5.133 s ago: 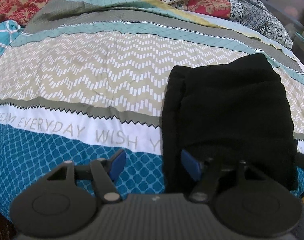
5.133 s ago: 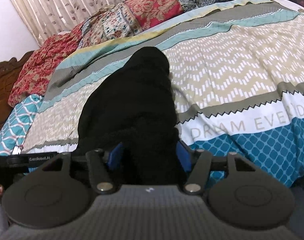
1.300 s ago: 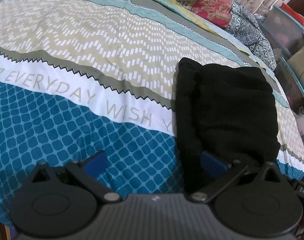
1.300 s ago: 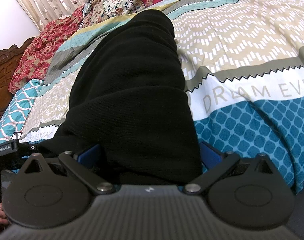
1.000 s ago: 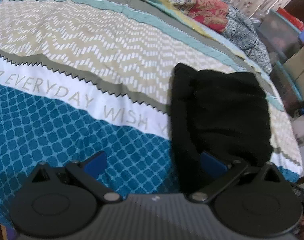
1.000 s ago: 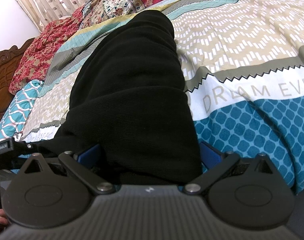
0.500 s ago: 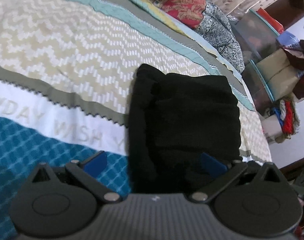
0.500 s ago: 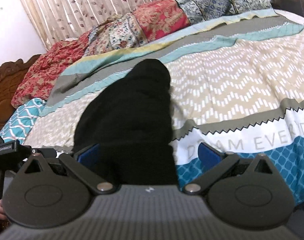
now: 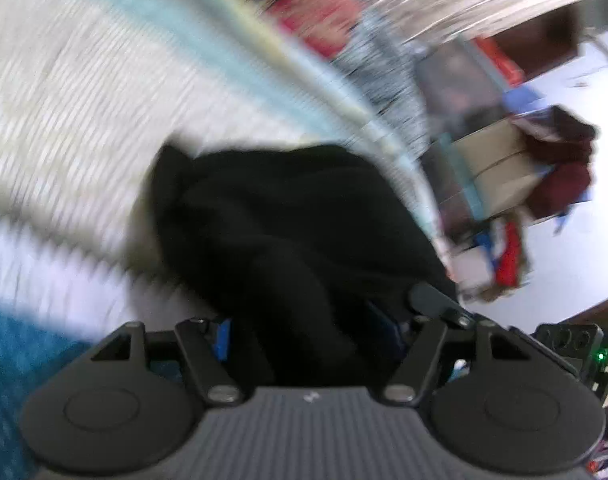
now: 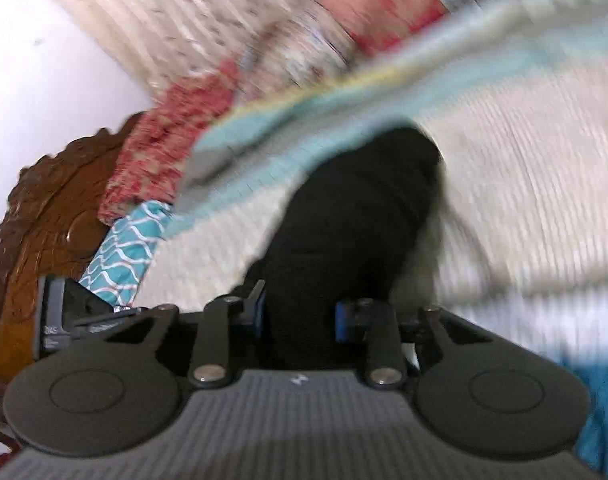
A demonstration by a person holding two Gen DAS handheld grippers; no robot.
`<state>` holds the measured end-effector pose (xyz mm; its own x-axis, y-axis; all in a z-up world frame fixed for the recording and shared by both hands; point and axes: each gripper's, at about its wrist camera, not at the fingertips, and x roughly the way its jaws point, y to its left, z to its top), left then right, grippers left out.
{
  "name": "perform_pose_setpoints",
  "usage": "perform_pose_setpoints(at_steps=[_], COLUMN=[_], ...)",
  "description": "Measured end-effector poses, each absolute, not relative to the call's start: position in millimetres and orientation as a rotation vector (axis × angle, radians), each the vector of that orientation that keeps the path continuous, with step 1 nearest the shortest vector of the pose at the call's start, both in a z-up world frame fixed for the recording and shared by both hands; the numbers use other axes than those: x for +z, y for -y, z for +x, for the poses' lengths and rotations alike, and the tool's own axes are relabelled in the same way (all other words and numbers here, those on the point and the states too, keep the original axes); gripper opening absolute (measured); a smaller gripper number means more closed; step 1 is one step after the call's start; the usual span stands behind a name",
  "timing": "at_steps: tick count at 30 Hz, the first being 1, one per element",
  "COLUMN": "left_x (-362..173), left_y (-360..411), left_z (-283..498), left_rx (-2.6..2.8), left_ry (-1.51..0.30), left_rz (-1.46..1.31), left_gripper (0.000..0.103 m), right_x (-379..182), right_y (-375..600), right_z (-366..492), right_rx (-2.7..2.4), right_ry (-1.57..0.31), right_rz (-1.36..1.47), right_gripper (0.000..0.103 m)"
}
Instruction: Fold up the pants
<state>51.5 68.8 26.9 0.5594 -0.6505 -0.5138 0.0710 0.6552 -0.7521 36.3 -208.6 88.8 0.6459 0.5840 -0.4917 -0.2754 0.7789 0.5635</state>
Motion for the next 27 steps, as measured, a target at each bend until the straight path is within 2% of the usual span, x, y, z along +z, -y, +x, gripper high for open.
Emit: perform_pose_setpoints(at_steps=[7, 12, 15, 18, 20, 22, 24, 25, 27], left_x=[148, 179, 154, 102, 52, 5, -20, -22, -17], left_y=[-88, -79, -75, -74, -70, -65, -62, -64, -66], left_z=[123, 183, 222, 258, 281, 292, 284, 278, 270], left_rx=[-0.496, -0.42, -0.363, -0.271, -0.183, -0.102, -0.062, -0.065, -0.059], left_ry=[-0.591, -0.476, -0.492, -0.578, -0.707, -0.848, -0.874, -0.85, -0.846], left_rz=[-0.605, -0.461, -0.454, -0.453, -0.46, -0.449, -0.44, -0.459, -0.476], left_gripper=[0.064, 0.064, 0.064, 0.064, 0.064, 0.061, 0.078, 0.08, 0.081], right_x=[192, 207, 177, 128, 86, 34, 7, 6, 11], right_y=[179, 172, 171, 170, 170, 171, 177, 183, 189], right_z=[116, 174, 212, 245, 266, 285, 275, 267, 261], right_rx=[0.593, 0.585, 0.55, 0.495, 0.438, 0.343, 0.247, 0.263, 0.251], right_ry=[-0.375, -0.214, -0.221, -0.316, -0.442, -0.65, -0.684, -0.664, -0.664], right_rz=[0.344, 0.274, 0.246, 0.232, 0.242, 0.272, 0.267, 0.286, 0.302], right_gripper=[0.029, 0.029, 0.029, 0.029, 0.029, 0.03, 0.037, 0.039, 0.054])
